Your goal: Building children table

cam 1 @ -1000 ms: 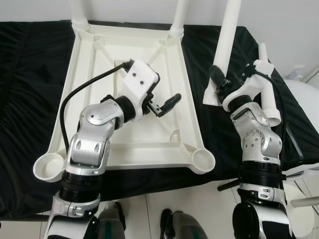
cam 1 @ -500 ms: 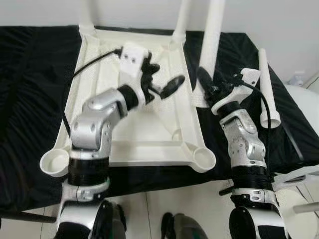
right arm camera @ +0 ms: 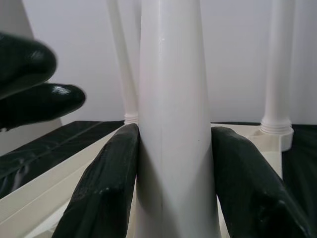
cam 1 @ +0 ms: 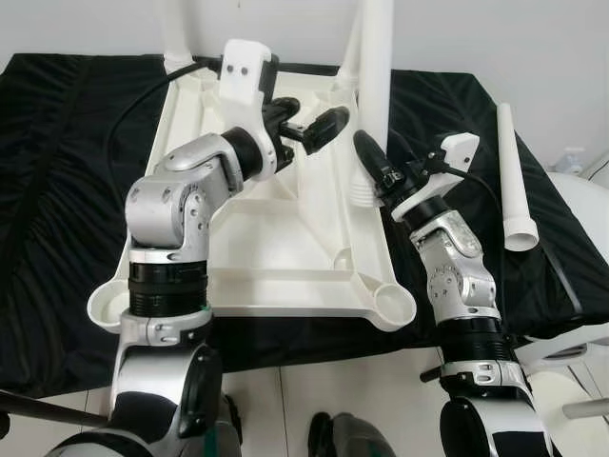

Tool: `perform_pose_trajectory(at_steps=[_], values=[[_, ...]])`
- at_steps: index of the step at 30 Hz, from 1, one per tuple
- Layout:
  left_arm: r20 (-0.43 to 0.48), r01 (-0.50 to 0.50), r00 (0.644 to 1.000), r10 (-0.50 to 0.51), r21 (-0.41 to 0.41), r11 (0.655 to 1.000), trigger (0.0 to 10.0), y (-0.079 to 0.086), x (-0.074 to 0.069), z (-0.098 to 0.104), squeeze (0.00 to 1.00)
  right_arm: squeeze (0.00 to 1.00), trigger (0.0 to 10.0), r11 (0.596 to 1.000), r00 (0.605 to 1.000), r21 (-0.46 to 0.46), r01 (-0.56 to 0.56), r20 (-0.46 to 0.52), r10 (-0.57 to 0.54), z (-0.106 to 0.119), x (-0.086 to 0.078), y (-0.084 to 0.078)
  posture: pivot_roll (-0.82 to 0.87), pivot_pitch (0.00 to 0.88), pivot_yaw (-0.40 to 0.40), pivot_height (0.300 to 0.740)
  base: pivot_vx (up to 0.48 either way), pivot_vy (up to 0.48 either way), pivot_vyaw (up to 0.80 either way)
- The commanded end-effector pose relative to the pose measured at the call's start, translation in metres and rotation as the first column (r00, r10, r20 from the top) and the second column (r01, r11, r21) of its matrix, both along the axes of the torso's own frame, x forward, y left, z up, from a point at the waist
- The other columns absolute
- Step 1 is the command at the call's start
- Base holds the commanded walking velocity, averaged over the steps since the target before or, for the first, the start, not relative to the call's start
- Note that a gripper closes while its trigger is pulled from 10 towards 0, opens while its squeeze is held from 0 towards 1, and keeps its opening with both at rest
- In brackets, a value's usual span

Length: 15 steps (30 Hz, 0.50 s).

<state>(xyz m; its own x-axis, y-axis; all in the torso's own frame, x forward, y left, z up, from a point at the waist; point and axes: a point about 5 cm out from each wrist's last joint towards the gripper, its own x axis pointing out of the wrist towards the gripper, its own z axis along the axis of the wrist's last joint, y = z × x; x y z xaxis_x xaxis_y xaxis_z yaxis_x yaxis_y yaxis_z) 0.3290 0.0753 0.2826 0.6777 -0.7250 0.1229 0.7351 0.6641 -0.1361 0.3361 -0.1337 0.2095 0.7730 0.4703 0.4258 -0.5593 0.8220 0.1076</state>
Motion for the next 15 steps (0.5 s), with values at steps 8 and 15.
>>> perform_pose_trajectory(at_steps=[8, 15], values=[[0.061, 0.015, 0.998, -0.014, -0.014, 1.0, 10.0, -0.0067, 0.0009, 0.0087, 0.0, 0.0, 10.0, 0.998, 1.0, -0.058, -0.003, 0.029, 0.004, -0.0046, 0.0005, -0.0017, 0.05, 0.0, -0.069, 0.74, 0.0, 0.0, 0.0], [0.012, 0.042, 0.999, -0.042, -0.031, 0.999, 10.0, -0.0118, 0.0001, 0.0031, 0.0, 0.0, 10.0, 0.996, 0.999, -0.085, -0.004, 0.046, 0.007, -0.0048, -0.0013, -0.0013, 0.03, 0.0, -0.051, 0.74, 0.0, 0.0, 0.0]])
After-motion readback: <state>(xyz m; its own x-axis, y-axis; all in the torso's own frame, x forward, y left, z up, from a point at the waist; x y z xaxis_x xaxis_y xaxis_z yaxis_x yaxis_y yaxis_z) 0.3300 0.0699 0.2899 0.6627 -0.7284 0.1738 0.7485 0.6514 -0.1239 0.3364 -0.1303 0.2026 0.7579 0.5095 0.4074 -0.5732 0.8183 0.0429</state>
